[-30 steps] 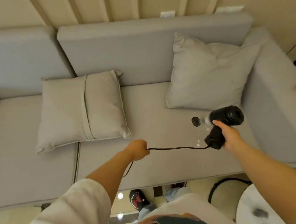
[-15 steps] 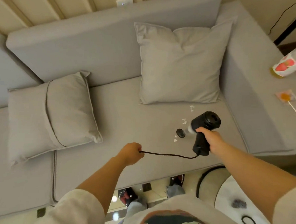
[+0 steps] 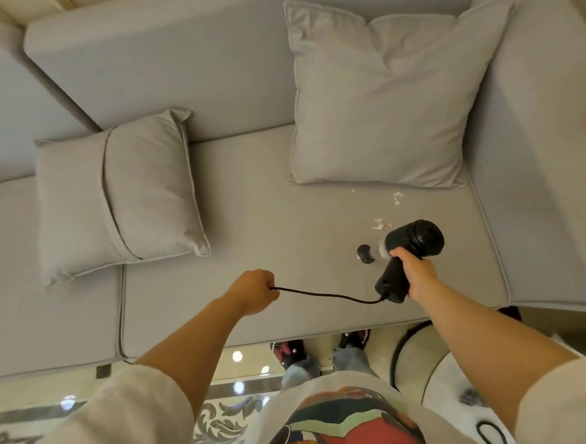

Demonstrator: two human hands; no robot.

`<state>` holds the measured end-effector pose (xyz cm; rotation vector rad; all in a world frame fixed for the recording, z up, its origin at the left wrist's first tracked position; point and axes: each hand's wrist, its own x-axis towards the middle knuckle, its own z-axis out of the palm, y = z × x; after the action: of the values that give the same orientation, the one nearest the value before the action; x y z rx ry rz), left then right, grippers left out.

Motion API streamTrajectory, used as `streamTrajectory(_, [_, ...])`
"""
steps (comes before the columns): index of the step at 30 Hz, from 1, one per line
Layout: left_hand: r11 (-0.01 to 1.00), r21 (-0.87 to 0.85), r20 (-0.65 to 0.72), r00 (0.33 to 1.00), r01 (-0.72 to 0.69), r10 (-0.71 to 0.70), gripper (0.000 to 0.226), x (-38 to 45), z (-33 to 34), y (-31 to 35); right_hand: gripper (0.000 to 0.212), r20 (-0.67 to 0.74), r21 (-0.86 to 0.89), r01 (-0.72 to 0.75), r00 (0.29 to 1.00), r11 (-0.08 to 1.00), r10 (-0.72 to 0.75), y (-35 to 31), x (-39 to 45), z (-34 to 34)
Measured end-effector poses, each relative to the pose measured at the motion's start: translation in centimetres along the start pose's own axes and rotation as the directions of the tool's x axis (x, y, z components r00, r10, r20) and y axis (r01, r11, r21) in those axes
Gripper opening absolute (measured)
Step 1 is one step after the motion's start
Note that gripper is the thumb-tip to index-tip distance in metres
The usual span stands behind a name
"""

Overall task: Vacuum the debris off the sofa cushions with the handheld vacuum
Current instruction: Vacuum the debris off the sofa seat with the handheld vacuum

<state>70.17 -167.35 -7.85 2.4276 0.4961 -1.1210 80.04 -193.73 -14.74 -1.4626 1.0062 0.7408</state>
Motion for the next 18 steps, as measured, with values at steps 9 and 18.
streamTrajectory(9, [0.994,0.014,0.036,0.994,-0.104,0.104,0.016,0.1,-0.3,-1.2,0.038,-0.01,-0.004,0.017,1.0,1.0,-0.017,0.6,-0.7,0.7])
streamTrajectory(18, [0.969,0.022,-0.037,0.968,-0.247,0.247,0.014,0.5,-4.4,1.7,0.038,-0.113,0.162,0.132,0.987,0.978,-0.114,-3.0,-2.9,-2.8])
